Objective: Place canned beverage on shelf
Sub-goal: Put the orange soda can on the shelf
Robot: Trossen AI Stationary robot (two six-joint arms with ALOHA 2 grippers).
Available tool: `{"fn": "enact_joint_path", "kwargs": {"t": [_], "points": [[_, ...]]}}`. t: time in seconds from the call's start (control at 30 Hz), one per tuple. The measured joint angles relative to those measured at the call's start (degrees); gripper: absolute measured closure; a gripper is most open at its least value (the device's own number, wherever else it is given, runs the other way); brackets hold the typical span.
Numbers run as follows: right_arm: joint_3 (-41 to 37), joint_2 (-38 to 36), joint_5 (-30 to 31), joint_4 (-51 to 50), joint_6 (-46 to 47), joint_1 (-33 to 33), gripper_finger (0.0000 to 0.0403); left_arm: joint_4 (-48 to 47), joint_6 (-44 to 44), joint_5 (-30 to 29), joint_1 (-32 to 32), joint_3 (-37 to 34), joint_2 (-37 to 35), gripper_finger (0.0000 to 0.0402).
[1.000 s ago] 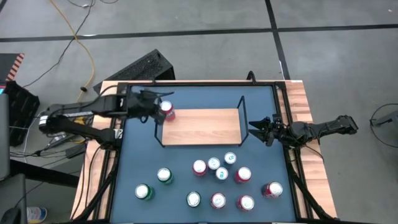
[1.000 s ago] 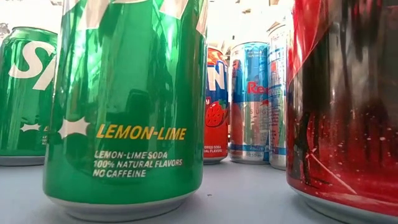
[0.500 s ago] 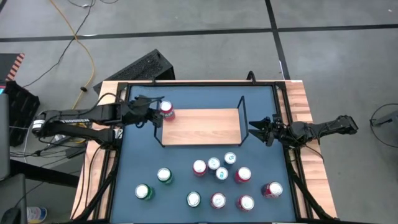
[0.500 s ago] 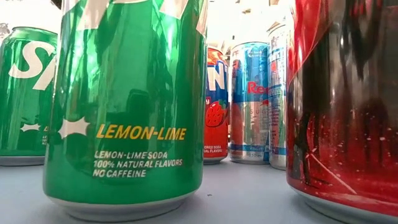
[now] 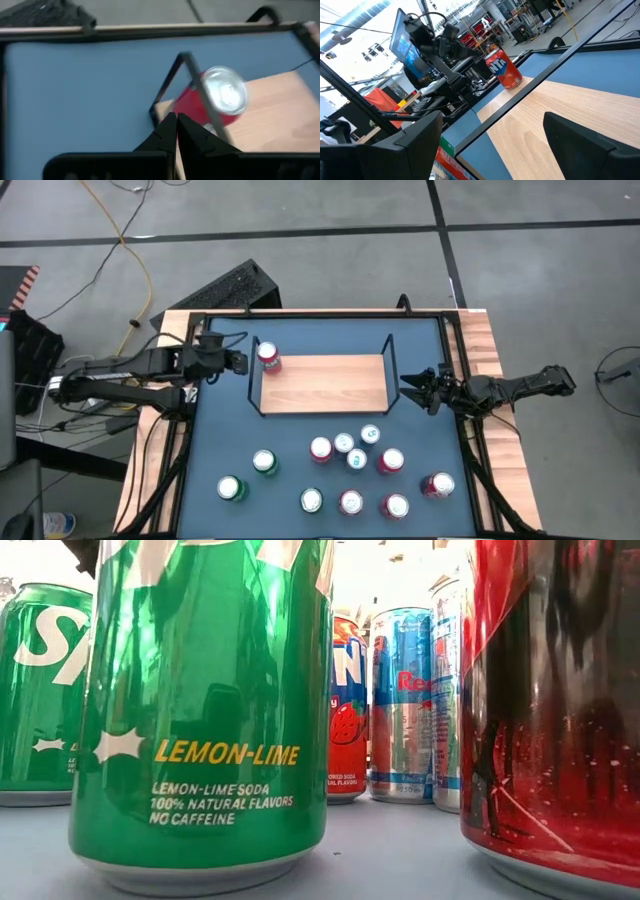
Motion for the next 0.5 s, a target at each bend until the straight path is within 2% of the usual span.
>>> {"fn": "enact_joint_path", "kwargs": {"t": [0.17,0.33,0.5], "points": [[-0.01,0.00,0.40,0.02,-0.02,0.00,0.0055,0.37,1.71,0.39,-0.11,0.00,2.98,0.0401],[0.00,0.00,1.57,0.06,-0.03,0.01,0.0055,4.74,8.80,7.07,0.46,-0.48,4.27,0.0401],[-0.01,0.00,1.57,0.06,-0.02,0.01,0.0055,9.25,9.38,10.94,2.69,-4.96,3.80,0.0401]]}}
